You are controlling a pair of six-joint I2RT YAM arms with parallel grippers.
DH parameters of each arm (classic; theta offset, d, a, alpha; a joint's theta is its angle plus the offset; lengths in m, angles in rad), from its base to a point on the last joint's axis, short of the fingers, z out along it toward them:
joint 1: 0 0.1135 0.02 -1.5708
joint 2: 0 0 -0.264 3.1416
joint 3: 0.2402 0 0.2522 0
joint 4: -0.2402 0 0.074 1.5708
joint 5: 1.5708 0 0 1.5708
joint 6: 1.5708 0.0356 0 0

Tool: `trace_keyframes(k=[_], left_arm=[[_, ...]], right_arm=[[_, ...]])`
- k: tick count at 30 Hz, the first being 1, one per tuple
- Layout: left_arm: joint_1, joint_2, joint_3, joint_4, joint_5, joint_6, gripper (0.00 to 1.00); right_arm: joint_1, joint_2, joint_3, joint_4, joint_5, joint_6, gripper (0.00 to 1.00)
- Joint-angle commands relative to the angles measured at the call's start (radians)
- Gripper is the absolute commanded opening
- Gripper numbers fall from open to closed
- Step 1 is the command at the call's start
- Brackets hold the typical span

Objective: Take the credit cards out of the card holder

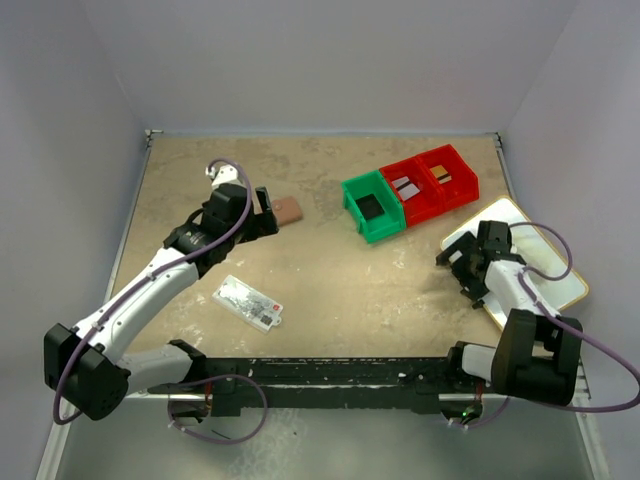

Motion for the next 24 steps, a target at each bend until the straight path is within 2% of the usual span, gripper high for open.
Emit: trace_keyframes(k=[1, 8, 13, 20, 24], left_arm=[[-0.004, -0.035, 0.026, 0.005, -0.004, 0.013, 0.92], [-0.004, -0.035, 0.021, 0.012, 0.012, 0.005, 0.92], [-0.004, -0.026, 0.02, 0.019, 0.016, 0.0, 0.92], [-0.004, -0.006, 0.026, 0.033, 0.03, -0.004, 0.92], [-0.004, -0.003, 0.031, 0.029, 0.031, -0.002, 0.92]], right_arm=[[-0.035, 0.003, 0.024, 0.032, 0.016, -0.023, 1.0], [-0.04, 0.104, 0.081, 0.114, 0.004, -0.102, 1.0], [-0.039, 0.116, 0.118, 0.176, -0.07, -0.181, 1.0], [-0.04, 0.174, 0.182, 0.183, -0.015, -0.208, 1.0], [-0.04, 0.232, 0.218, 0.169, 0.108, -0.193, 1.0]])
